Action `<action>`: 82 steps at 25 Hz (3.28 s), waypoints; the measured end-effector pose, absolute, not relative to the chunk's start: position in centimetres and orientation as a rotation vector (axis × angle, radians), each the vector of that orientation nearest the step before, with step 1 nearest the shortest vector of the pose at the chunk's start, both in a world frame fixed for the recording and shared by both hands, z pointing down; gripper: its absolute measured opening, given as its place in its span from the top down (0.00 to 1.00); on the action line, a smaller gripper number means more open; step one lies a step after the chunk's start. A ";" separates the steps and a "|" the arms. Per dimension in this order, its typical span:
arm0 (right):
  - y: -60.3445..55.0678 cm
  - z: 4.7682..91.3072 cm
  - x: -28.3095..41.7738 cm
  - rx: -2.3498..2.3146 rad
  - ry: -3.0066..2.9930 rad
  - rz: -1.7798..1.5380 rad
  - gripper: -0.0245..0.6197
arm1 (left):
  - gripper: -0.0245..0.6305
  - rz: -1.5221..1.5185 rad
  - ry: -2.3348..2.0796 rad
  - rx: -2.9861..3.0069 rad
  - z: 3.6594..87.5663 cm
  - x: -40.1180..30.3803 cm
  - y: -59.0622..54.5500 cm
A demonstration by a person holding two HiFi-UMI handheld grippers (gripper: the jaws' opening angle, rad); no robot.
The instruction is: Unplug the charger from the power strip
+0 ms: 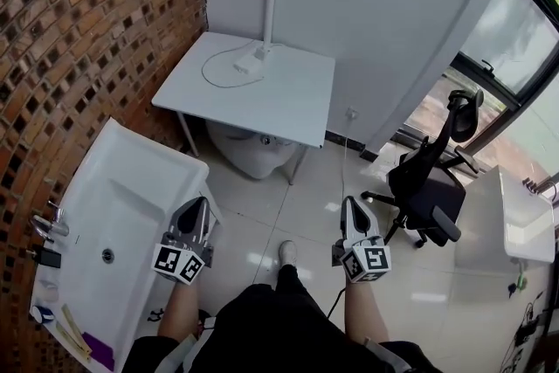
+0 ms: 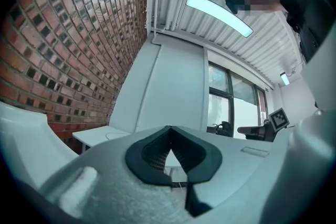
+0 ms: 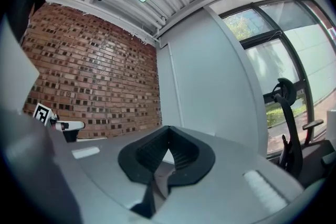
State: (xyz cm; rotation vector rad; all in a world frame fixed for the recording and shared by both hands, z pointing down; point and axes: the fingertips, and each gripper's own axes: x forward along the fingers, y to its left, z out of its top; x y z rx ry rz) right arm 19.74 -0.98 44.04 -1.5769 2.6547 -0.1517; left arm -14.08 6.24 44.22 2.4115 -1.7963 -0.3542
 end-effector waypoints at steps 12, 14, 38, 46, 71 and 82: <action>-15.7 45.3 18.2 -1.353 2.772 -0.156 0.95 | 0.96 -0.281 -1.912 2.423 42.1 -11.2 -5.0; -17.4 45.5 18.2 -1.329 2.809 -0.136 0.95 | 0.96 -0.275 -1.927 2.414 42.1 -10.6 -6.5; -27.6 47.1 18.9 -1.156 2.988 -0.102 0.95 | 0.96 -0.270 -2.070 2.290 42.7 -6.7 -19.0; -32.2 47.3 21.0 -1.311 2.958 -0.062 0.95 | 0.96 -0.247 -1.905 2.426 43.9 -4.0 -28.7; -52.6 48.9 6.5 -1.334 3.013 -0.039 0.95 | 0.96 -0.097 -1.760 2.545 46.4 -15.2 -48.6; -57.2 51.4 -0.4 -1.235 3.086 -0.129 0.95 | 0.96 -0.030 -1.776 2.445 50.5 -21.1 -49.5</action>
